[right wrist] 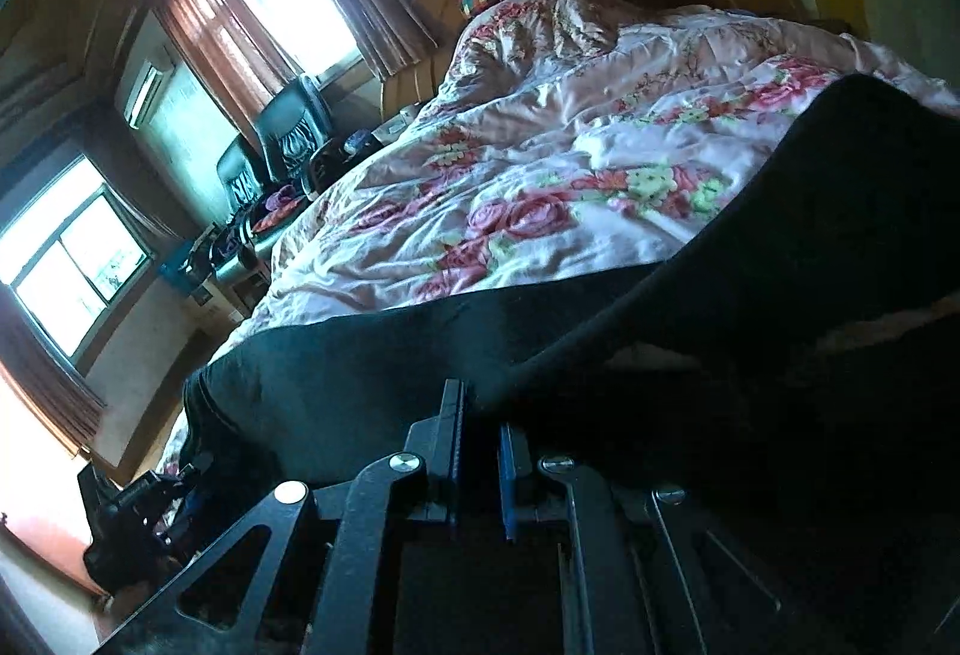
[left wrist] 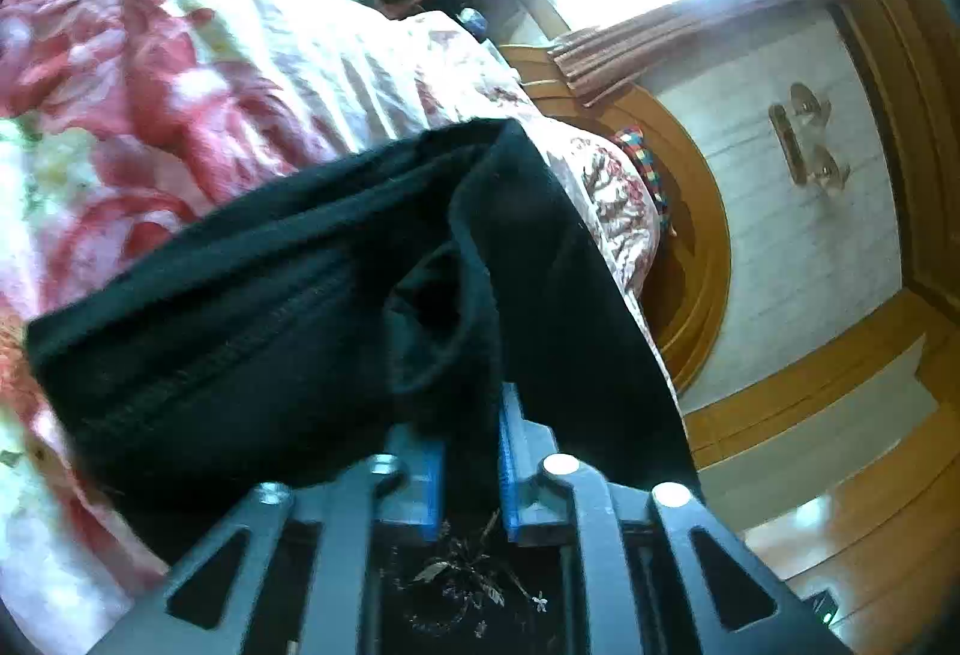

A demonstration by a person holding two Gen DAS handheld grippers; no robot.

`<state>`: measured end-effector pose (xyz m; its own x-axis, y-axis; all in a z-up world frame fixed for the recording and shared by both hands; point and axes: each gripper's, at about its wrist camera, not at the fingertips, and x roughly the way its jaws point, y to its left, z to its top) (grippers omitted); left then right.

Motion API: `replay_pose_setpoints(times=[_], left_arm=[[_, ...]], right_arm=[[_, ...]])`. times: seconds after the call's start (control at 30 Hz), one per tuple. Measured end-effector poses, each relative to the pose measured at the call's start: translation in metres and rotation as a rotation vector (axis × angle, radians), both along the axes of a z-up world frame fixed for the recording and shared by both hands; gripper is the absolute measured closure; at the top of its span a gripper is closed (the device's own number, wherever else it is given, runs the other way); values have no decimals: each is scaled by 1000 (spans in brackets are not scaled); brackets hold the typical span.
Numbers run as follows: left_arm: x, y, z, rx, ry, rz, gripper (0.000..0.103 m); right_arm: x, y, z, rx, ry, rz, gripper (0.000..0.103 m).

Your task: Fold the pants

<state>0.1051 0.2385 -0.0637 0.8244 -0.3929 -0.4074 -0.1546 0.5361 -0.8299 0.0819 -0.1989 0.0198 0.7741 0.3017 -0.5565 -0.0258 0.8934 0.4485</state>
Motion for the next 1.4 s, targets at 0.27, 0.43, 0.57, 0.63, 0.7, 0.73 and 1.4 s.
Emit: replay_pose_setpoints(times=[0.27, 0.43, 0.57, 0.63, 0.7, 0.73, 1.4], left_arm=[[-37, 45, 27, -56, -125, 144, 95], [-40, 46, 11, -65, -41, 179, 95], [-28, 22, 13, 64, 11, 130, 70], [-19, 14, 10, 65, 30, 92, 62], [-15, 11, 6, 54, 44, 81, 64], [-15, 11, 4, 53, 47, 81, 66], [-56, 9, 46, 298, -80, 141, 96]], right_arm=[[-40, 32, 8, -99, -52, 108, 93], [-48, 53, -34, -115, 59, 168, 93], [-47, 48, -64, -77, 132, 162, 93], [-47, 44, -65, -51, 127, 168, 93], [-47, 37, -64, -4, 124, 159, 88], [-47, 32, -63, 12, 125, 147, 77], [-93, -35, -29, 113, 34, 0, 94]])
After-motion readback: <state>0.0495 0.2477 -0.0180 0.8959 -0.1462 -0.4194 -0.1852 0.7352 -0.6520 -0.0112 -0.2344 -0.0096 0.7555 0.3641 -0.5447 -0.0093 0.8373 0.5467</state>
